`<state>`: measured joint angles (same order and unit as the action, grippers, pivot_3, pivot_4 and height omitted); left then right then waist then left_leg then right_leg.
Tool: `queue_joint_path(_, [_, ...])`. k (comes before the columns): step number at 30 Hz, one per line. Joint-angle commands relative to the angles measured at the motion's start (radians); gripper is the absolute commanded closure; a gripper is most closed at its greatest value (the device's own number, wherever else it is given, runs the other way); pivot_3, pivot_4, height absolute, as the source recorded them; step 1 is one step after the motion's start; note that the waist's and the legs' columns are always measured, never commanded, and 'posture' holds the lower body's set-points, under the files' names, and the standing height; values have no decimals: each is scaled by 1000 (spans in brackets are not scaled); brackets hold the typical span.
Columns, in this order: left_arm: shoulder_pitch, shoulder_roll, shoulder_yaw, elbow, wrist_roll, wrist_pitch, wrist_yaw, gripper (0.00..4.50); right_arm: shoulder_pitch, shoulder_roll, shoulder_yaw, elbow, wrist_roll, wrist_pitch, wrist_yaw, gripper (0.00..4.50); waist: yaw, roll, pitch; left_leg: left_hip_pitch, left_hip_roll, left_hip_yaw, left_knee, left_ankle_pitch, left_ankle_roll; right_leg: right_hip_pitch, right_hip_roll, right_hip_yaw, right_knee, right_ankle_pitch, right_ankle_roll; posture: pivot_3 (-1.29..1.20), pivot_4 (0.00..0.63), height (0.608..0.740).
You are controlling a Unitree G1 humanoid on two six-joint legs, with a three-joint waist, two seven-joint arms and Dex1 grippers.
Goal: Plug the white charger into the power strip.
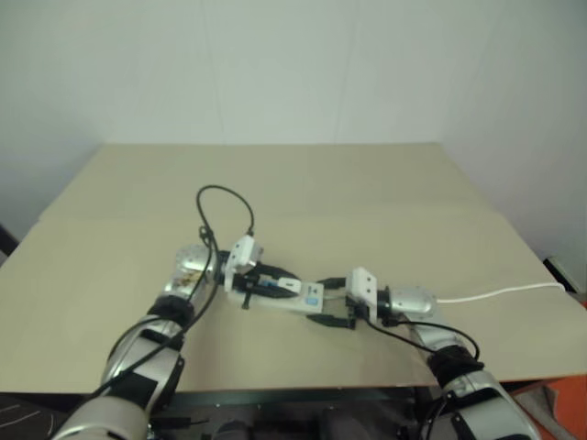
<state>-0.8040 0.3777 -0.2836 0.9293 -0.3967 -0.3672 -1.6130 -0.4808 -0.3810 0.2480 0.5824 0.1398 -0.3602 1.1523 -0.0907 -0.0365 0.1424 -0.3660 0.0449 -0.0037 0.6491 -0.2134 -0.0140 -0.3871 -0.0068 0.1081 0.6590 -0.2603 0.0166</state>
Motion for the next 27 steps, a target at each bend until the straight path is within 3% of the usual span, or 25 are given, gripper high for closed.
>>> queue_joint_path(1, [33, 39, -8, 91, 98, 13, -1, 3485, 27, -23, 34, 26, -62, -6, 18, 1083, 0, 0, 0, 0, 0, 0, 0, 0, 0, 0, 0, 0, 0, 0, 0, 0, 150, 740])
queue_joint_path(11, [47, 52, -1, 56, 89, -27, -1, 200, 18, -21, 37, 43, -65, -20, 16, 1083, -6, 0, 1, -1, -1, 1, -4, 0, 0, -3, 1, 4, -2, 1, 3, 0, 150, 740])
queue_joint_path(12, [46, 58, -4, 52, 88, -29, -1, 43, 16, -20, 38, 45, -65, -21, 16, 1083, -6, 0, 1, -1, -1, 1, -4, 0, 0, -3, 1, 5, -2, 1, 3, 0, 150, 740])
queue_joint_path(19, [49, 126, -5, -64, 24, 59, -1, 43, 5, -21, 39, 56, -62, -24, 18, 1083, -9, -1, 4, -2, -1, 2, -4, 0, 0, -4, 1, 6, -2, 0, 0, 0, 150, 740])
queue_joint_path(25, [79, 219, 147, -264, -108, 250, -1, 43, -13, -25, 9, 25, -1, 137, 61, 1083, -6, -7, 11, -8, 0, 2, -4, 0, 0, -12, 1, 7, -1, 2, 5, 0, 150, 740])
queue_joint_path(27, [92, 246, 225, -290, -131, 284, 29, 0, -9, -35, -1, 11, 10, 137, 79, 360, -5, -7, 12, -13, 0, 3, -4, 0, 0, -17, 1, 6, -1, 4, 7, 0, 150, 740])
